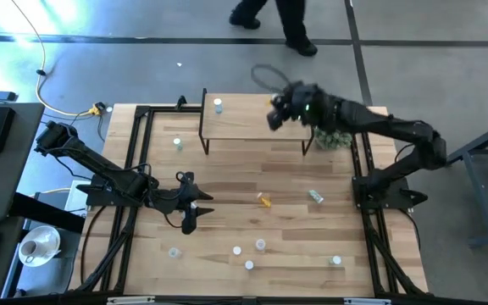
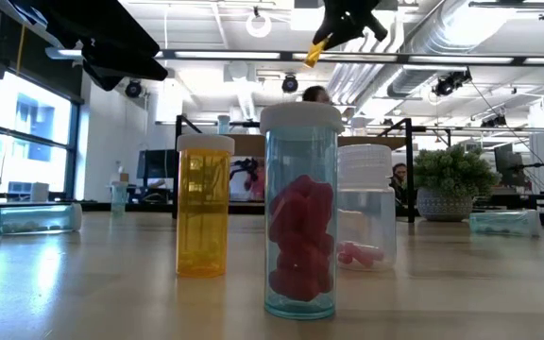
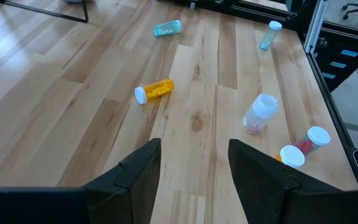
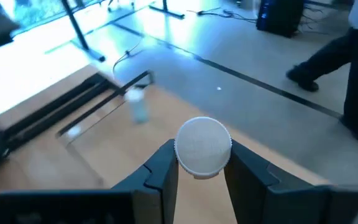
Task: Pick and place medicine bottles onto shelf by color
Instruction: Put the top right orange pill bottle on the shelf
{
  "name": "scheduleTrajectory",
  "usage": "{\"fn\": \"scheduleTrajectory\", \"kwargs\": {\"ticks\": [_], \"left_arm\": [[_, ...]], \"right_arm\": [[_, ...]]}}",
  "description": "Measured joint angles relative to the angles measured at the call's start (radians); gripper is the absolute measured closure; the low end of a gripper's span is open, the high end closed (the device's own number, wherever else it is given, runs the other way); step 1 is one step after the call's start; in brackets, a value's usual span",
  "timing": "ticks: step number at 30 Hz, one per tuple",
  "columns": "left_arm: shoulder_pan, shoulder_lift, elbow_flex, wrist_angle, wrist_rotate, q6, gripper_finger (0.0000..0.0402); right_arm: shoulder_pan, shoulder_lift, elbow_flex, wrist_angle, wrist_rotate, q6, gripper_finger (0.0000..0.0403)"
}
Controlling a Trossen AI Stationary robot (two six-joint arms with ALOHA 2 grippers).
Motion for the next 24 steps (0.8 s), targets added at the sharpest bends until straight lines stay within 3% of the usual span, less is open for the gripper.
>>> {"fn": "scheduleTrajectory", "kwargs": {"ticks": [9,24], "left_arm": [[0.000,0.000,0.000,0.000,0.000,0.000,0.0222],[0.000,0.000,0.000,0.004,-0.002,0.000,0.0222]], "right_arm": [[-0.157,0.000,0.026,-0.021,-0.132,0.037,0.0304],[-0.187,0.140,0.026,-0.082,-0.193,0.014,0.0304]]}}
